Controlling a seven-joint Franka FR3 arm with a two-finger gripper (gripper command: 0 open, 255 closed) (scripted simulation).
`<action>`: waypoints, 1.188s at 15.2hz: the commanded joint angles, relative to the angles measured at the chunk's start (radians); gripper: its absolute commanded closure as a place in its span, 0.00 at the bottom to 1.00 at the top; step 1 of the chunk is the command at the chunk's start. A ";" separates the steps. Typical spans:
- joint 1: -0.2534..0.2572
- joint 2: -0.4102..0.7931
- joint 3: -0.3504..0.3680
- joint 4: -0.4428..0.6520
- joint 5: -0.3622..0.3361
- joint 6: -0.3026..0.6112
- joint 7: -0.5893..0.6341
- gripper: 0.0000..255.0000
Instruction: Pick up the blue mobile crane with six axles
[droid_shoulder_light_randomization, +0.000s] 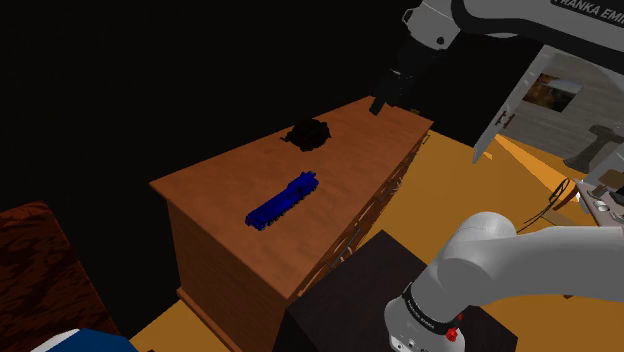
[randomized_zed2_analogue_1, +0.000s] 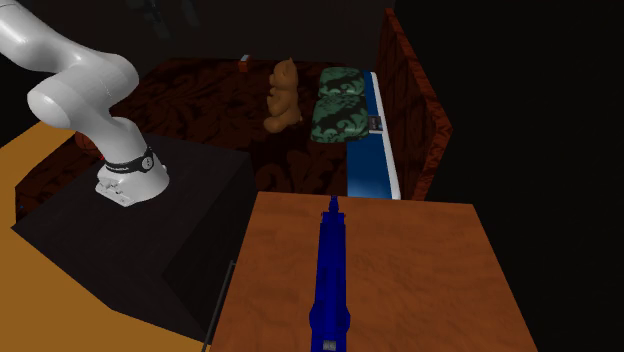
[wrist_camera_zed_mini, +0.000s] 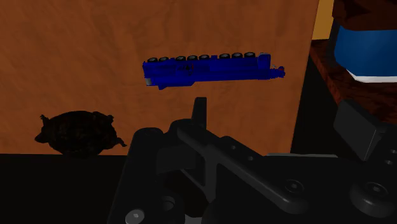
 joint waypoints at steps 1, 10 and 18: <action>0.000 0.000 0.000 0.000 0.000 0.000 0.000 0.00; -0.082 0.168 0.123 -0.141 0.029 0.294 0.332 0.00; -0.166 0.420 0.225 -0.152 0.005 0.533 0.642 0.00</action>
